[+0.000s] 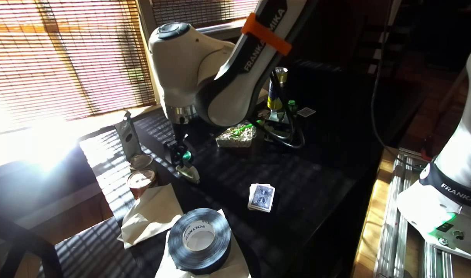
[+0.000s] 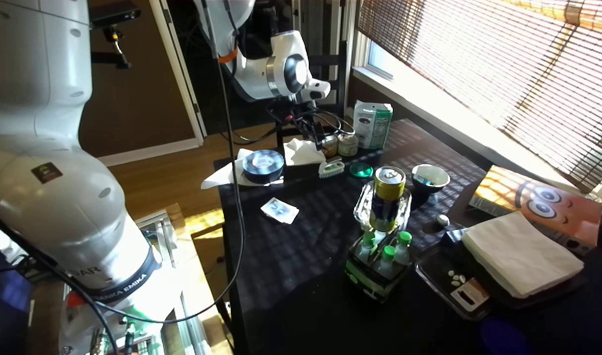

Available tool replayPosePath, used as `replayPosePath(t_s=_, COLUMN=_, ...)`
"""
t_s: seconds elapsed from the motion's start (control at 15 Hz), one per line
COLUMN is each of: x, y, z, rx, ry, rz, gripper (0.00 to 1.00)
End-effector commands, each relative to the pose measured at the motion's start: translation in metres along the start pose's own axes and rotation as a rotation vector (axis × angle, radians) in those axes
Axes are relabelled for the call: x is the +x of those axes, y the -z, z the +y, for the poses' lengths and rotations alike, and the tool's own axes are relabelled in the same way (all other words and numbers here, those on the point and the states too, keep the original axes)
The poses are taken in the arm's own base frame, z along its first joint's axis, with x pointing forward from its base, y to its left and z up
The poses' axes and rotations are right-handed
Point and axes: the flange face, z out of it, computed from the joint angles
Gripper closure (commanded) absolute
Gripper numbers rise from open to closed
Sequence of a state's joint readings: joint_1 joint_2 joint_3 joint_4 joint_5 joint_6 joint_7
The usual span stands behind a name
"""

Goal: Put the can of food in the black and white bowl on the right.

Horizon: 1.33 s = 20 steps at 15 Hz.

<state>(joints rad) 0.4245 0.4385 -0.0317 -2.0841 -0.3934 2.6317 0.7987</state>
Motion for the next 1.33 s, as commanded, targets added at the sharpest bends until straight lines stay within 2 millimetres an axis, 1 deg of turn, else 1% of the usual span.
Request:
replayPosePath(t_s=0.0, x=0.009, y=-0.020, z=-0.012, rx=-0.027, ry=-0.012, rz=0.012, gripper=0.00)
replayPosePath(t_s=0.13, x=0.012, y=-0.026, z=-0.023, rx=-0.005, ry=-0.003, rz=0.014, gripper=0.00)
replayPosePath(t_s=0.27, x=0.020, y=-0.026, z=-0.039, rx=0.008, ry=-0.003, rz=0.031, gripper=0.00)
replayPosePath(t_s=0.4, x=0.035, y=-0.024, z=-0.057, rx=0.034, ry=0.004, rz=0.039, gripper=0.00)
replayPosePath(t_s=0.6, x=0.062, y=-0.025, z=-0.087, rx=0.045, ry=-0.001, rz=0.037, gripper=0.00)
replayPosePath(t_s=0.73, x=0.077, y=-0.028, z=-0.099, rx=0.019, ry=-0.030, rz=0.028, gripper=0.00)
replayPosePath(t_s=0.8, x=0.085, y=-0.030, z=-0.100, rx=0.005, ry=-0.041, rz=0.001, gripper=0.00)
replayPosePath(t_s=0.87, x=0.066, y=-0.020, z=-0.087, rx=0.019, ry=-0.020, rz=0.028, gripper=0.00)
replayPosePath(t_s=0.93, x=0.070, y=-0.023, z=-0.090, rx=0.016, ry=-0.023, rz=0.027, gripper=0.00)
replayPosePath(t_s=1.07, x=0.070, y=-0.024, z=-0.089, rx=0.014, ry=-0.023, rz=0.025, gripper=0.00)
replayPosePath(t_s=1.13, x=0.066, y=-0.028, z=-0.094, rx=0.035, ry=-0.054, rz=0.045, gripper=0.00)
replayPosePath(t_s=1.27, x=0.065, y=-0.032, z=-0.102, rx=0.094, ry=-0.107, rz=0.047, gripper=0.00)
